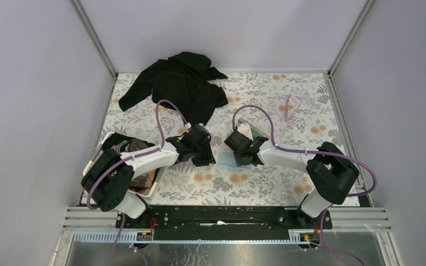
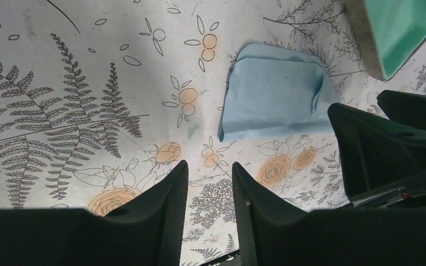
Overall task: Organize the sunglasses
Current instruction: Pick up the glasses cleaning cloth from the center of the board.
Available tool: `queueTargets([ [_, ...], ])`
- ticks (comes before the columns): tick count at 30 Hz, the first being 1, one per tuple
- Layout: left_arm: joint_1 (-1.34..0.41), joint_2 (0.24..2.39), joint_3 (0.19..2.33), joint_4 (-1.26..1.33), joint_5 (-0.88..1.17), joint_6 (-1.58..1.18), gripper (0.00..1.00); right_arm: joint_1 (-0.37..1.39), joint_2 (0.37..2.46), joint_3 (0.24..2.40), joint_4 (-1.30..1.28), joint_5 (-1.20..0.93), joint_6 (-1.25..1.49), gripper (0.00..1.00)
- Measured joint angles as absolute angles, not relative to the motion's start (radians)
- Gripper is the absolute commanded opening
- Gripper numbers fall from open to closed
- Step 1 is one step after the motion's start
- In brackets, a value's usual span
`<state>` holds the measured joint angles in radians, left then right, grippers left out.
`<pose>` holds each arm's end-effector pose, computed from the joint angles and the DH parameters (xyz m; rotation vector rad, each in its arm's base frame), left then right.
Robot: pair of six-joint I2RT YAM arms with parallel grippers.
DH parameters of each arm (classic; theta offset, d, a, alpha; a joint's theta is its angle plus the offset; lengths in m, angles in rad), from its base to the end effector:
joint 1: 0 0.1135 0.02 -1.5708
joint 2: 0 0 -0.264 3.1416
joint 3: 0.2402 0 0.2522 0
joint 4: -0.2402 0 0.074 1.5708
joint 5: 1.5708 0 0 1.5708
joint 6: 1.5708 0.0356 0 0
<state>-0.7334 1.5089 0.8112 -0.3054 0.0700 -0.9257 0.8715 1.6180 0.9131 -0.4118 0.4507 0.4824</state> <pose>0.2129 -0.1952 0.1733 -0.2347 2.7247 -0.6531 0.2078 0.2230 0.1689 -0.3550 2.4900 -0.0853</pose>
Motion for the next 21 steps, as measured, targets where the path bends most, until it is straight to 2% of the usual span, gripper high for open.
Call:
queueTargets([
  [21, -0.733, 1.517, 0.811, -0.305, 0.071, -0.926, 0.39, 0.872, 1.66, 0.913, -0.339, 0.375, 0.45, 0.6],
])
